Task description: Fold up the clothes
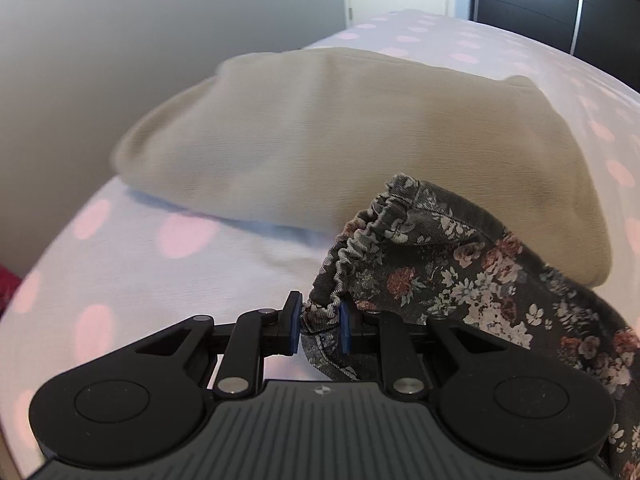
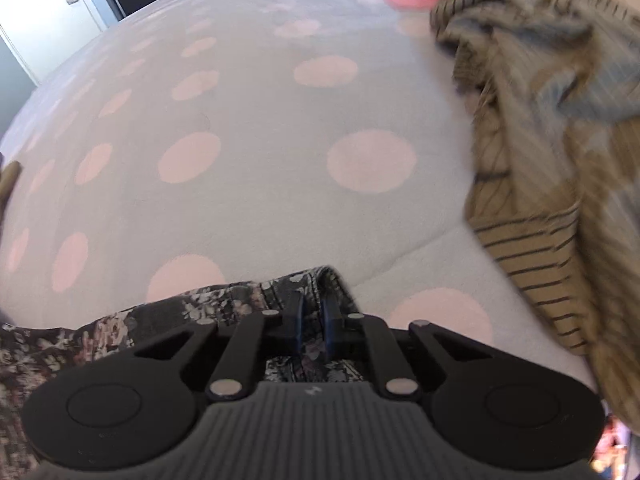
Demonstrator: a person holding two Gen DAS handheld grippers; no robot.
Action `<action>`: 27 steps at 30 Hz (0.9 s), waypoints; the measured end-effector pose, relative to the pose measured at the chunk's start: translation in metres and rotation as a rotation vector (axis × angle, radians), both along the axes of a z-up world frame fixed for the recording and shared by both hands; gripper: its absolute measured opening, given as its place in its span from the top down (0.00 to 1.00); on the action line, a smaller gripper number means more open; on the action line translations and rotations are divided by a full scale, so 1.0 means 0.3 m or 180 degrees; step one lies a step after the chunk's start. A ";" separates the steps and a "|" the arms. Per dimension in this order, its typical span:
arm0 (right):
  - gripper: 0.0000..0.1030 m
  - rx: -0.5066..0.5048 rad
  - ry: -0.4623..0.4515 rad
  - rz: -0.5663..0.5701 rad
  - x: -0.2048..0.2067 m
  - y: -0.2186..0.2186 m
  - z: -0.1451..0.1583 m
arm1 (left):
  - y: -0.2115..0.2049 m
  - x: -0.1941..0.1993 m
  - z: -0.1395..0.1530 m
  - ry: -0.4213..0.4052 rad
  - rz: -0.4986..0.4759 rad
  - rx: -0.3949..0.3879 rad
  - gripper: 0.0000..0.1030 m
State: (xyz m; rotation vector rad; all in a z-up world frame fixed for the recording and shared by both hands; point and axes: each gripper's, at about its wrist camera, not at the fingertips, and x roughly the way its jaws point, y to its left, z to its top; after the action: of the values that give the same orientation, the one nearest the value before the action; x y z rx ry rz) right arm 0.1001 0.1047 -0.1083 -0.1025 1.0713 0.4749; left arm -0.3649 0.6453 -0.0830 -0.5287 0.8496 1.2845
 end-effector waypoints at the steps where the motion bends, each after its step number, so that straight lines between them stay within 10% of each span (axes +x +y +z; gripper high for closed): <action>1: 0.90 -0.0034 -0.0059 -0.0010 -0.009 0.002 0.011 | -0.004 -0.029 0.011 0.0014 0.0047 0.0008 0.84; 13: 0.91 -0.0095 -0.0278 -0.0174 -0.037 -0.020 0.061 | -0.006 -0.312 0.056 0.0294 0.0581 0.0072 0.84; 27: 0.90 -0.0214 -0.0380 -0.0159 -0.053 -0.010 0.061 | -0.045 -0.375 -0.011 0.0243 0.0366 -0.0226 0.64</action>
State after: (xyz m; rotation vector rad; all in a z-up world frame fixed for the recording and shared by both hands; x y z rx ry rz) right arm 0.0842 0.1016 -0.0899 -0.1611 0.9706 0.3832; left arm -0.4774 0.6317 -0.0863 -0.5951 0.9422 1.3903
